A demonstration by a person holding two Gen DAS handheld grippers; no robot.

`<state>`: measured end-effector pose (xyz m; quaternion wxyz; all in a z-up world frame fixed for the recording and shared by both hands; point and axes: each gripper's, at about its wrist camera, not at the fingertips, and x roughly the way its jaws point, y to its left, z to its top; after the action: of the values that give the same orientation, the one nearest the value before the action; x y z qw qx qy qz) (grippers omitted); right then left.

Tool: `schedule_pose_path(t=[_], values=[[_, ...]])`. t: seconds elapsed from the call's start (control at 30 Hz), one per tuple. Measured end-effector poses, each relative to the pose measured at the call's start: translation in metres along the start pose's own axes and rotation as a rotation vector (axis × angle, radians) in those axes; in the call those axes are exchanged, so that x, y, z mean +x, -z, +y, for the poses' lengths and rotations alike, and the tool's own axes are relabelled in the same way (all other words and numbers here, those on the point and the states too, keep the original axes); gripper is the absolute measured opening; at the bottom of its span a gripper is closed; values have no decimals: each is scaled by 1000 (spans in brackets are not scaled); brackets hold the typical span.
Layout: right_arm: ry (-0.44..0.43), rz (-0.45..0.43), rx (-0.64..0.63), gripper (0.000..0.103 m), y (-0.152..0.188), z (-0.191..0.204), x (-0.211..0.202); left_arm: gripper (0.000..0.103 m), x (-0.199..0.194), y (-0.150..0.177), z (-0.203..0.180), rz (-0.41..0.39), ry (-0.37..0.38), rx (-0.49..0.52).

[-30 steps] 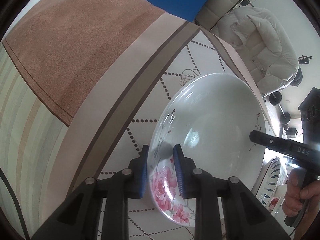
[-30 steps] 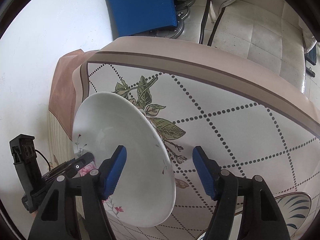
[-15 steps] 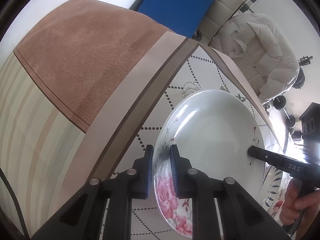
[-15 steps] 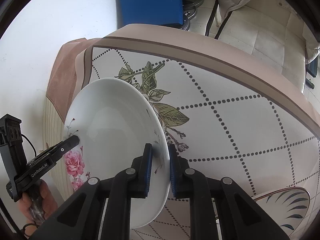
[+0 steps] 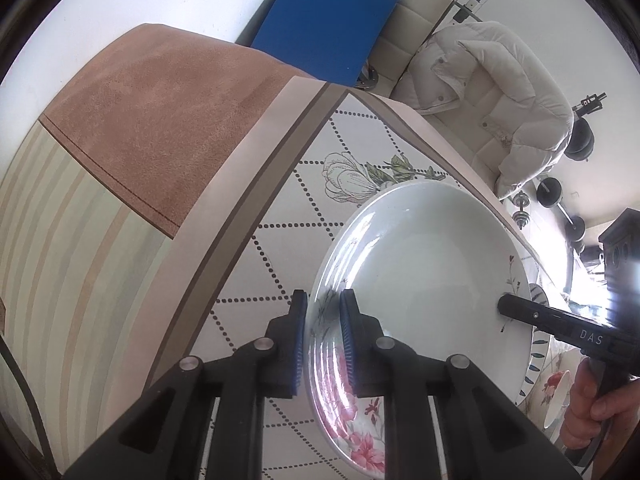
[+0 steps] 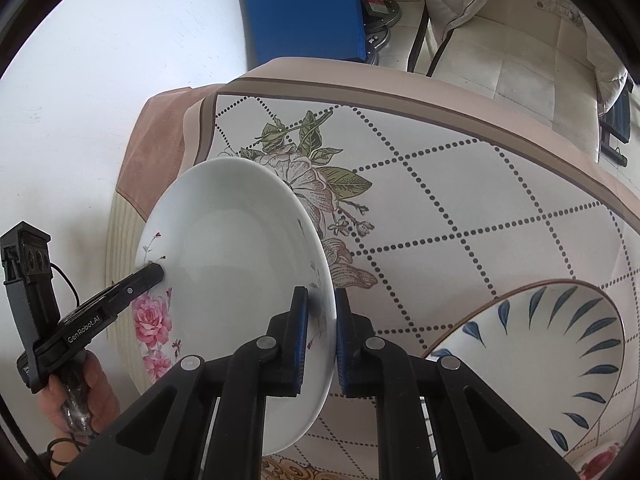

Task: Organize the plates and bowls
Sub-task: 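Lift the pink-flower plate and carry it over the grey-flower plate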

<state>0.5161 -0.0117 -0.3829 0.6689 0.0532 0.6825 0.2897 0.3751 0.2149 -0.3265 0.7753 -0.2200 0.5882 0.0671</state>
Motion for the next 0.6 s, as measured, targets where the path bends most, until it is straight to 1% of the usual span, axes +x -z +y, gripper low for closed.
schedule_pose_path(t=[0.13,0.3,0.6], values=[[-3,-27,10,14,20,-3,-20,14,-15,13,-16,-10,7,32],[-7,-64,26,14,54,-8,-51,14,-37,33,-40,-22,24,78],[-21,-147,85,14,130,-32,-116,14,-65,72,-95,-34,42,195]])
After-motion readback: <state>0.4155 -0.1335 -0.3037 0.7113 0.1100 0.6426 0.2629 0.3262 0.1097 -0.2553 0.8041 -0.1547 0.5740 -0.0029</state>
